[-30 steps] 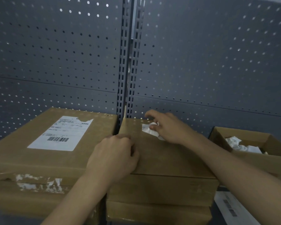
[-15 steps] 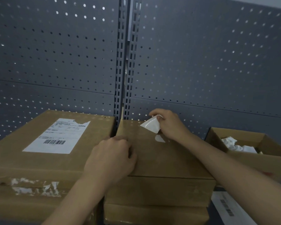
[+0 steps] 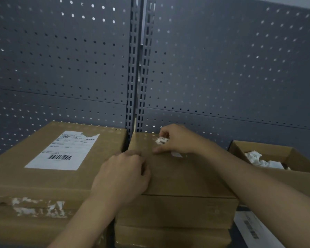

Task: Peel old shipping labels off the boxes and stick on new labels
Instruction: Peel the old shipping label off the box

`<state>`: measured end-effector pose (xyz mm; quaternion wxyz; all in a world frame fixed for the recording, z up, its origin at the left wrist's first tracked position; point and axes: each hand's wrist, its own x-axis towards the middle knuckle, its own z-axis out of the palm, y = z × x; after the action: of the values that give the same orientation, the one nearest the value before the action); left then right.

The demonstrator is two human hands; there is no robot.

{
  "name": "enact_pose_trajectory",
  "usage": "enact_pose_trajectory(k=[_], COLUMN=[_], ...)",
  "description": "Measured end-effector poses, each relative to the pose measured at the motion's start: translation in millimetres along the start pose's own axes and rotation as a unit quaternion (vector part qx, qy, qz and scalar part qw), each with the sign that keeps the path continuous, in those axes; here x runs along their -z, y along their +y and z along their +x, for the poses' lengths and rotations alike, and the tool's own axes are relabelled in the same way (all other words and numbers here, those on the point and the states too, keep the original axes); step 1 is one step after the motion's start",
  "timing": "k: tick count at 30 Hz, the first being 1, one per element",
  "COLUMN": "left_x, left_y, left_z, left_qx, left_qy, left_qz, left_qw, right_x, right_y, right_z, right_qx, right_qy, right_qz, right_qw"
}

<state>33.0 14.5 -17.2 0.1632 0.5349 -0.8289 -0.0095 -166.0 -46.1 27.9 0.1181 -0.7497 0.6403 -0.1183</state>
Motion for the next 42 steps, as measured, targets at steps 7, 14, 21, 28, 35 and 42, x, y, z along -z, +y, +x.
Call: enact_pose_trajectory(k=[7,14,21,28,35,42], left_x=[-0.4,0.5,2.0,1.3,1.1,1.1], left_y=[-0.9,0.1,0.9,3.1,1.7,1.6], left_z=[-0.3,-1.1,-1.6,-1.0,-0.5,2.3], left_qx=[-0.002,0.004,0.009,0.005,-0.002,-0.007], left_qy=[0.005,0.0,-0.004,0.002,0.012,0.009], left_qz=[-0.002,-0.005,-0.009,-0.012,-0.007,0.004], left_qw=[1.0,1.0,1.0,1.0,1.0,1.0], right_x=[6.1,2.5,3.6,30.2,27.7,25.2], right_y=[20.4,37.4,37.3,29.3,31.3,40.1], right_z=[5.3,9.6,8.8,-7.6,-22.8,-43.5], right_qx=[-0.026,-0.065,-0.109,-0.144,-0.155,-0.112], right_qy=[0.083,0.159,0.165,0.2,0.163,0.127], right_qz=[0.082,0.24,0.311,0.376,0.349,0.366], right_qw=[0.993,0.955,0.93,0.893,0.91,0.915])
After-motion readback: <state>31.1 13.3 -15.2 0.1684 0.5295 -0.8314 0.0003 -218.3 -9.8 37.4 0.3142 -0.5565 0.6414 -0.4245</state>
